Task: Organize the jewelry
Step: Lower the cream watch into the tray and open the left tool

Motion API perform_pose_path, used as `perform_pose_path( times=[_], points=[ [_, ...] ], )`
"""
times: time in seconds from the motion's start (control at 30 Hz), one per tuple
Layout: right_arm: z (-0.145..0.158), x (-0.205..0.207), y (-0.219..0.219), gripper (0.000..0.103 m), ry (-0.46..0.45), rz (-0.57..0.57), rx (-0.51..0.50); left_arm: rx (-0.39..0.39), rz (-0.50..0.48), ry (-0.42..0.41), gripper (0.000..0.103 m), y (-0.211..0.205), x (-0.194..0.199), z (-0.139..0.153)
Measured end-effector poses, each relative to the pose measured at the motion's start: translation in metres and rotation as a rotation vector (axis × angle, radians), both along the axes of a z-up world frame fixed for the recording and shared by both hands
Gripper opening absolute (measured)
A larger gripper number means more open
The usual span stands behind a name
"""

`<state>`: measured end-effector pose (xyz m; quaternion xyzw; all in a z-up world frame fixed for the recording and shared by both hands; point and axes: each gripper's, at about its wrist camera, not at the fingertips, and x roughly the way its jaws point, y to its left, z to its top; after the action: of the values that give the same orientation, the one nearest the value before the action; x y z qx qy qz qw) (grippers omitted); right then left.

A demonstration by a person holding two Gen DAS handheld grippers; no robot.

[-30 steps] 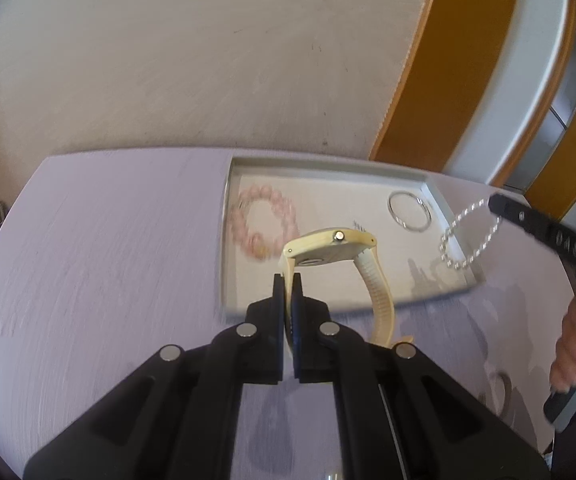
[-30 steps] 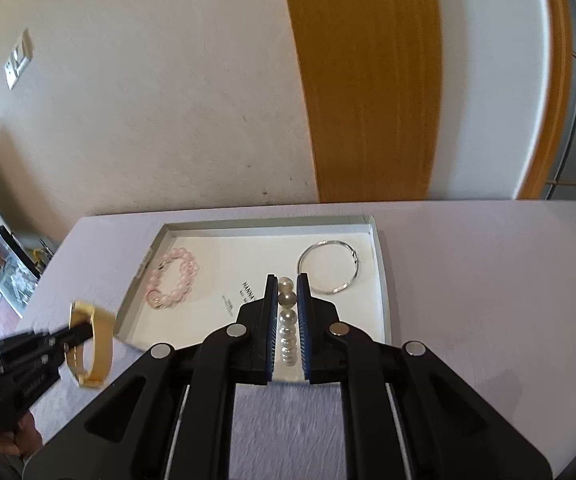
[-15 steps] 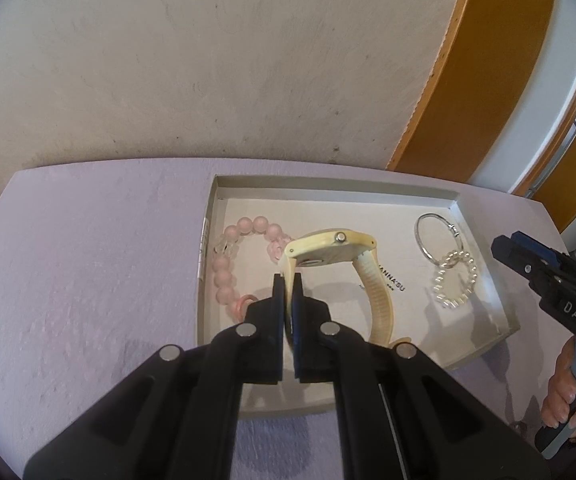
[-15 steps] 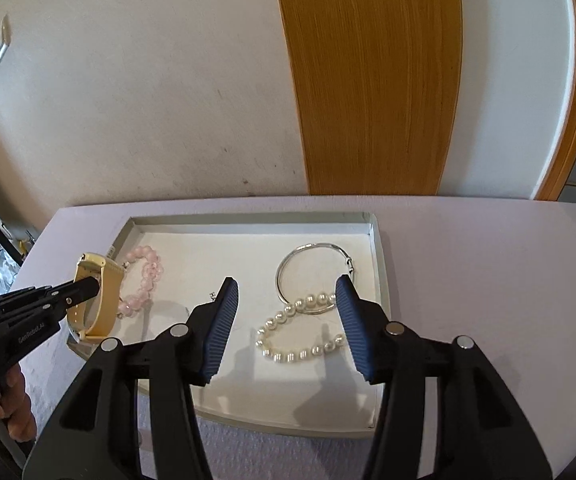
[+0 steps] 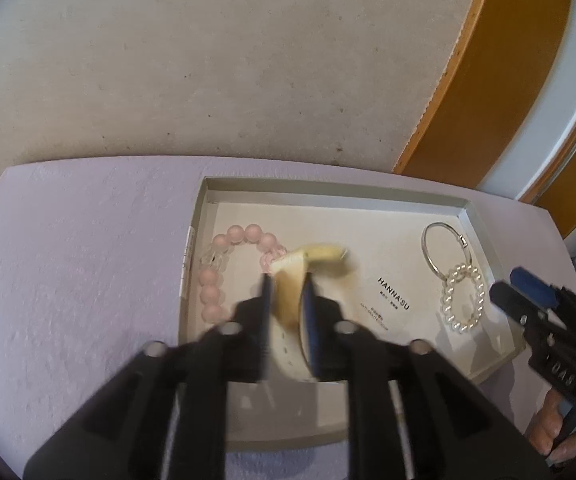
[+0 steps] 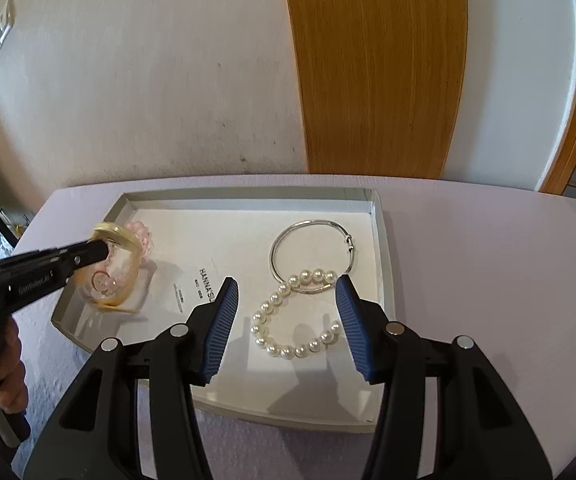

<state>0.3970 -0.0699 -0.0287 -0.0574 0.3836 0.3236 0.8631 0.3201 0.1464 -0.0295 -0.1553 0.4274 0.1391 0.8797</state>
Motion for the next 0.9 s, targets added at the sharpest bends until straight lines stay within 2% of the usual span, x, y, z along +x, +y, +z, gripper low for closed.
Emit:
perform_pose_path(
  times=[0.07,0.43,0.57,0.7,0.8,0.9],
  points=[
    [-0.002,-0.001,-0.002,0.053,0.002,0.003,-0.003,0.009,0.003,-0.009,0.031,-0.001,0.000,0.001],
    [0.004,-0.016,-0.009,0.053,-0.008,0.009,-0.004,0.031,0.016,-0.013,0.031,0.004,-0.024,0.012],
    [0.012,-0.028,-0.015,0.053,-0.021,0.012,0.002,0.039,0.020,-0.023,0.031,0.002,-0.042,0.021],
    [0.021,-0.042,-0.025,0.053,-0.033,0.009,0.011,0.058,0.024,-0.042,0.037,-0.003,-0.064,0.032],
    [0.029,-0.054,-0.036,0.053,-0.039,0.005,0.019,0.061,0.021,-0.053,0.039,-0.008,-0.084,0.038],
    [0.034,-0.067,-0.047,0.058,-0.050,0.000,0.024,0.064,0.014,-0.060,0.039,-0.015,-0.107,0.040]
  ],
)
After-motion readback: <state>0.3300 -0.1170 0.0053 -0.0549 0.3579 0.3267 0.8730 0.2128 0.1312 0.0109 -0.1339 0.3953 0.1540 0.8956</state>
